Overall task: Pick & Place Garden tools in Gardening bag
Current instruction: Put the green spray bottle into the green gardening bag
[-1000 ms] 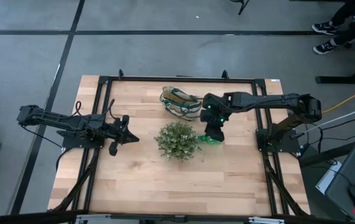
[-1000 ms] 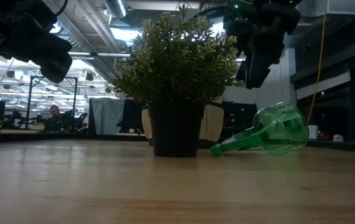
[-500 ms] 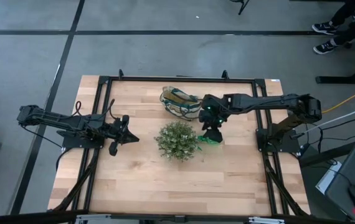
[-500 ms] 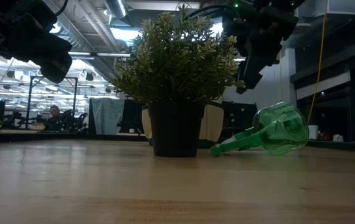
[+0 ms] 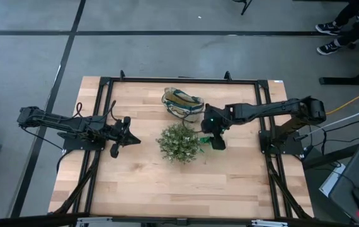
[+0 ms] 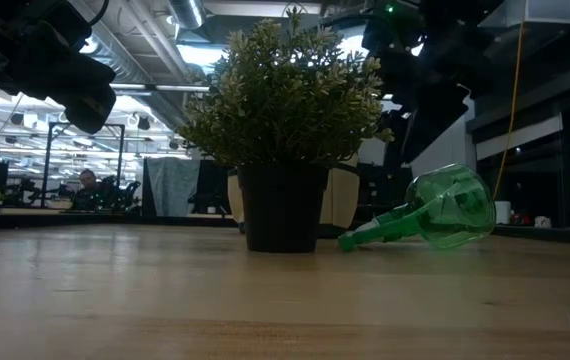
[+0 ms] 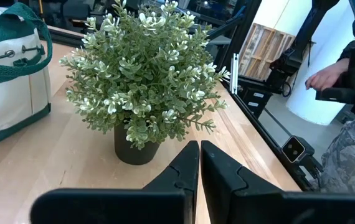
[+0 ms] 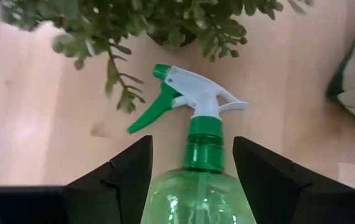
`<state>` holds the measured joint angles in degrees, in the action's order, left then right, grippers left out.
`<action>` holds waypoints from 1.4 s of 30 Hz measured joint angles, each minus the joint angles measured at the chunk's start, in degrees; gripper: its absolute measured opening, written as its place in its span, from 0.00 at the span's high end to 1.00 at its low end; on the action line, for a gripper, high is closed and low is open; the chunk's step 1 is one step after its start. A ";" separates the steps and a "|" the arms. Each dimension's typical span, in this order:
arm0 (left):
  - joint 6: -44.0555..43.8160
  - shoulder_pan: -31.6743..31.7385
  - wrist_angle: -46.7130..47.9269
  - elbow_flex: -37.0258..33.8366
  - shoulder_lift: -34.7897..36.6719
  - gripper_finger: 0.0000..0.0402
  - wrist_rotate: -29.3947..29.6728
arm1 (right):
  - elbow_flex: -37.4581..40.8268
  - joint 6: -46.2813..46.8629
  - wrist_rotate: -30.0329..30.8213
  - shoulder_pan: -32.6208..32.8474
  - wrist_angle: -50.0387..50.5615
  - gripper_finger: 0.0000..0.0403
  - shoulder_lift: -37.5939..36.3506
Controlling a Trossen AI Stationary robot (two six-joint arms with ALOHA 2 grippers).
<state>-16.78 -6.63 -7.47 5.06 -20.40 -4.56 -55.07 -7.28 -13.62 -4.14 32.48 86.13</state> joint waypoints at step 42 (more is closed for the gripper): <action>0.00 0.00 0.00 0.00 0.00 0.97 -0.02 | -2.40 12.87 9.15 3.21 23.12 0.44 -0.85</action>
<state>-16.78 -6.63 -7.46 5.06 -20.40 -4.58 -57.47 5.59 -4.47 -0.93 55.60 85.27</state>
